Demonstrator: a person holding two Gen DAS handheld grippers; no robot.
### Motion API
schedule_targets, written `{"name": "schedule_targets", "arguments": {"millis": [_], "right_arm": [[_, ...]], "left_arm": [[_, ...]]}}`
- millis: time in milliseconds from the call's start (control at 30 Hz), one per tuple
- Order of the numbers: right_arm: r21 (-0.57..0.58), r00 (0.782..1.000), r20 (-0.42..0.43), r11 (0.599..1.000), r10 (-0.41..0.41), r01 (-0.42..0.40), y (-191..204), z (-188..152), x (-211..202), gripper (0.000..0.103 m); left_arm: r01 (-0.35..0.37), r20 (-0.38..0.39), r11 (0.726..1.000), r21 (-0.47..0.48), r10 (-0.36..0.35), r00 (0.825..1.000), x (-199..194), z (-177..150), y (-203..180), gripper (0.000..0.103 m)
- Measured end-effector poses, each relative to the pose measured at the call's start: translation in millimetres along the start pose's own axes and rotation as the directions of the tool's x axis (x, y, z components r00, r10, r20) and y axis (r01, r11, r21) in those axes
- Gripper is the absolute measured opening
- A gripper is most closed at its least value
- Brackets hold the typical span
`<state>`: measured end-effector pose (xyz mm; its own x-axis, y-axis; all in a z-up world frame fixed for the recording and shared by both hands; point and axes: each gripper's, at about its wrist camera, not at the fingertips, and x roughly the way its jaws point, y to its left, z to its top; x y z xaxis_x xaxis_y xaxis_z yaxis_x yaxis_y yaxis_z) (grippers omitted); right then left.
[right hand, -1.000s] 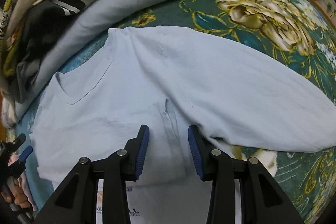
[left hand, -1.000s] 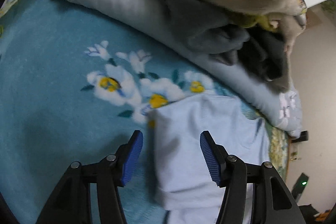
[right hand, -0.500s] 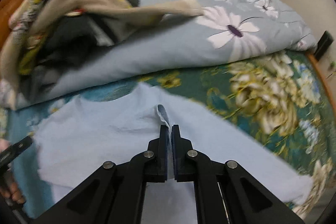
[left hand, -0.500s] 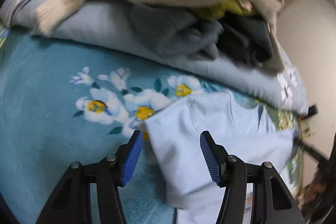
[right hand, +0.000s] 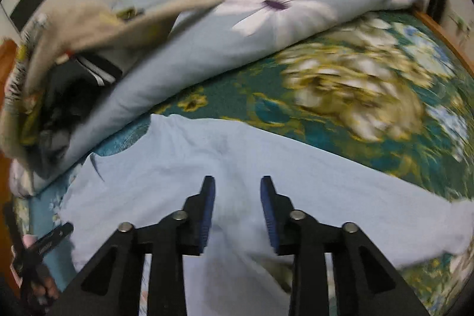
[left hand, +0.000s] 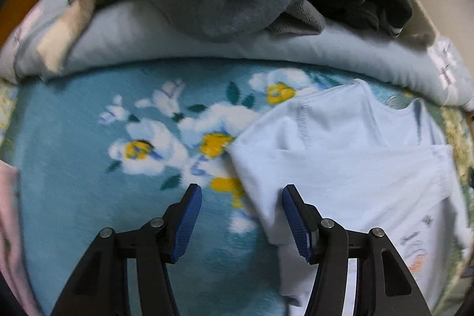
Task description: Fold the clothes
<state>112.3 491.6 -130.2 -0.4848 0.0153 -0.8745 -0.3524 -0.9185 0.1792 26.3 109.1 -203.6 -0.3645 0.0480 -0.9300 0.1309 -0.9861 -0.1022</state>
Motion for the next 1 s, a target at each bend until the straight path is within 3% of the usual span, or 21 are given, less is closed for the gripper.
{"name": "schedule_targets", "arguments": {"millis": [100,200,300,400,467,567,600,633,667,733,800,833,900,967,1000], "right_arm": [[0.205,0.999,0.037,0.978,-0.031,0.023,-73.2,-34.1,-22.2,0.035],[0.405,0.995,0.067,0.913,-0.069,0.036,-147.3,-68.6,-44.1,0.036],[0.588,0.990,0.088,0.808,-0.112,0.039,-221.5,-103.2,-66.1,0.036],[0.745,0.982,0.099,0.667,-0.158,0.032,-295.6,-137.7,-88.1,0.036],[0.791,0.981,0.148,0.611,-0.129,-0.039,-315.7,-145.3,-84.0,0.036],[0.826,0.980,0.162,0.559,-0.112,-0.072,-326.7,-142.8,-72.2,0.036],[0.835,0.981,0.163,0.545,-0.108,-0.079,-327.3,-140.9,-69.0,0.032],[0.843,0.981,0.165,0.531,-0.104,-0.085,-327.7,-139.0,-65.8,0.012],[0.842,0.981,0.161,0.534,-0.112,-0.077,-326.0,-135.2,-64.9,0.005],[0.834,0.975,0.180,0.546,-0.133,-0.080,-321.6,-123.6,-76.3,0.005],[0.802,0.960,0.211,0.594,-0.182,-0.063,-314.4,-101.8,-99.3,0.005],[0.774,0.954,0.225,0.632,-0.201,-0.049,-307.4,-88.0,-112.3,0.005],[0.661,0.932,0.280,0.751,-0.231,-0.013,-274.7,-51.0,-148.2,0.005],[0.484,0.903,0.375,0.875,-0.210,0.003,-217.8,-8.3,-187.0,0.005],[0.413,0.895,0.404,0.911,-0.187,0.003,-188.8,6.6,-195.6,0.005]], "left_arm": [[-0.003,0.026,1.000,-0.031,0.003,1.000,-8.6,0.1,4.8,0.061],[0.033,0.039,0.995,-0.090,-0.029,0.999,-16.0,0.0,13.3,0.061],[0.013,0.060,0.986,-0.166,-0.003,0.998,-21.7,0.1,22.0,0.061],[0.008,0.097,0.975,-0.221,0.014,0.995,-30.1,-0.5,28.2,0.061],[0.008,0.117,0.973,-0.231,0.019,0.993,-35.2,-1.6,29.6,0.061],[-0.005,0.126,0.975,-0.223,0.034,0.991,-36.7,1.5,29.6,0.061],[-0.009,0.124,0.976,-0.218,0.036,0.992,-35.7,1.2,28.1,0.061],[-0.009,0.122,0.976,-0.217,0.036,0.992,-34.6,1.3,25.0,0.061],[-0.008,0.121,0.976,-0.217,0.035,0.992,-34.7,1.5,21.1,0.061],[0.009,0.119,0.976,-0.218,0.017,0.993,-35.2,2.3,19.0,0.061],[0.036,0.117,0.974,-0.223,-0.010,0.993,-33.7,3.3,19.3,0.061],[0.049,0.115,0.973,-0.226,-0.023,0.993,-34.4,3.6,20.7,0.061],[0.068,0.114,0.968,-0.243,-0.041,0.993,-34.2,4.6,25.3,0.061],[0.085,0.114,0.961,-0.263,-0.057,0.992,-33.9,5.7,30.5,0.061],[0.097,0.116,0.957,-0.274,-0.067,0.991,-34.7,6.1,33.0,0.061]]}}
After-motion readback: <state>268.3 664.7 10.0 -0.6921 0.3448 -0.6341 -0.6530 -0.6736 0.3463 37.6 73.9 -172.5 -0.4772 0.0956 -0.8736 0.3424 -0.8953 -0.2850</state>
